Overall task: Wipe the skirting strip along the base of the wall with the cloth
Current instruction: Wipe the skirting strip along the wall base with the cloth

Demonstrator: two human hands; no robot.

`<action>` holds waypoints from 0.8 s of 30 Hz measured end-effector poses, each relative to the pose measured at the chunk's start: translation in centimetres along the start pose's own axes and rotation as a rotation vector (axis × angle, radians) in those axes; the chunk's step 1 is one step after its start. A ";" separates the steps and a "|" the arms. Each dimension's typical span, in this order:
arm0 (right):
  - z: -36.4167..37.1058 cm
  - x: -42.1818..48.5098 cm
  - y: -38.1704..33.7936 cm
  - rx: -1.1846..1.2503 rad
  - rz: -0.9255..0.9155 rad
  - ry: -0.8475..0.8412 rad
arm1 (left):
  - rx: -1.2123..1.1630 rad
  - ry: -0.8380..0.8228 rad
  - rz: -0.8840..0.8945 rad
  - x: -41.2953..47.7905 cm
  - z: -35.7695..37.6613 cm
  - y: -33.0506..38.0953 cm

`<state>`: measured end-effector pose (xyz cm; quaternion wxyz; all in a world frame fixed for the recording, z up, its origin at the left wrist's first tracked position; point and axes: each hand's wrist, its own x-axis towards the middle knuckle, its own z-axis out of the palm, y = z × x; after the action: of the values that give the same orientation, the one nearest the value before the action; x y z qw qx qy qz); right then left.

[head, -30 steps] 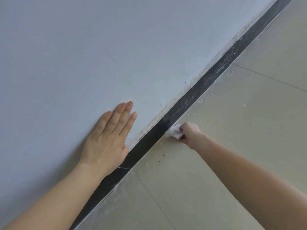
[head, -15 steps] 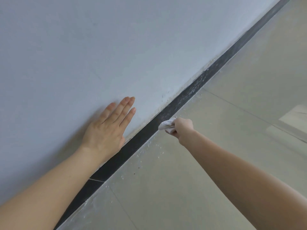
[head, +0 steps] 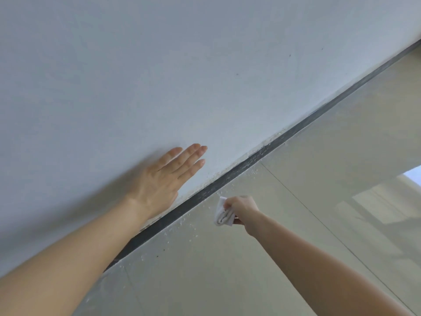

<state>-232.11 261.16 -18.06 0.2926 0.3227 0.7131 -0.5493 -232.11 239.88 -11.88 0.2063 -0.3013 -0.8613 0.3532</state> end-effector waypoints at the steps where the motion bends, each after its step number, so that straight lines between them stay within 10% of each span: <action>1: -0.2 -0.3 -0.3 -0.022 0.014 -0.002 | -0.006 -0.023 -0.016 0.4 -0.5 -0.5; 24: 0.3 0.9 -6.1 -0.981 -0.279 -0.129 | -0.040 0.187 0.009 3.4 1.1 -1.4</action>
<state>-237.44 259.87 -15.15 0.3769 0.0147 0.9036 -0.2029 -235.77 240.81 -11.07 0.2784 -0.3407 -0.8438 0.3073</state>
